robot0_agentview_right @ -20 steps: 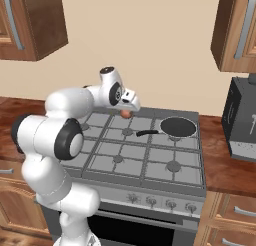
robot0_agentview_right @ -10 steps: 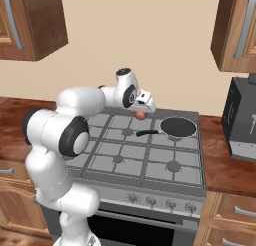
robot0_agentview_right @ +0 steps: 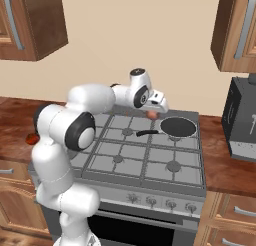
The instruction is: Place the pan on the rear right burner on the stove. Then place the tomato and the onion in the pan and turn on the rear right burner.
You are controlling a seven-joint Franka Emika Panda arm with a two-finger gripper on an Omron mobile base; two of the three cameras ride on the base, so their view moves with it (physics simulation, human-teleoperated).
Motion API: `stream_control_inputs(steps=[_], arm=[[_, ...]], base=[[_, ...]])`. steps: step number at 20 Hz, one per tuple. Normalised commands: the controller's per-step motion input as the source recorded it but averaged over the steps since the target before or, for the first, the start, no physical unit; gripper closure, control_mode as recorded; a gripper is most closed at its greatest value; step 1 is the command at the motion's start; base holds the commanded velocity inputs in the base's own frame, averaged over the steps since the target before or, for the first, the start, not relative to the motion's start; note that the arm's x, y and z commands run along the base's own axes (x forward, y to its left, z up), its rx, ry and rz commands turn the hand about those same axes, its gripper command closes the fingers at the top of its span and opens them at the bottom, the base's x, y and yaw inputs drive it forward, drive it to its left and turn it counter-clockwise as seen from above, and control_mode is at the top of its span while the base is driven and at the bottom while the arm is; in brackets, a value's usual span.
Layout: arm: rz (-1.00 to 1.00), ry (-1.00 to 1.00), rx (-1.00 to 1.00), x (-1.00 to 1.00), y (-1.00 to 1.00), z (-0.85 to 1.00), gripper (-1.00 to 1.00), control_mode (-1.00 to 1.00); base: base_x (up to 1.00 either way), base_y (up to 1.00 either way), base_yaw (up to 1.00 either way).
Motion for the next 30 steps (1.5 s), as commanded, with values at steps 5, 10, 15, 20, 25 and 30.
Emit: stream_control_inputs(steps=[5,10,15,20,25,30], arm=[[0.00,0.01,0.00,0.09,-0.46,-0.12,1.00,-1.00],[0.00,0.00,0.05,0.03,-0.45,-0.23,1.00,-1.00],[0.00,0.00,0.06,0.20,-0.42,-0.21,1.00,-1.00],[0.00,0.00,0.04,0.27,-0.38,-0.13,1.00,-1.00],[0.00,0.00,0.02,0.25,-0.35,-0.14,1.00,-1.00],[0.00,0.00,0.02,0.23,-0.24,-0.21,1.00,-1.00]], base=[[0.00,0.00,0.00],[0.00,0.00,0.00],[0.00,0.00,0.00],[0.00,0.00,0.00],[0.00,0.00,0.00],[0.00,0.00,0.00]])
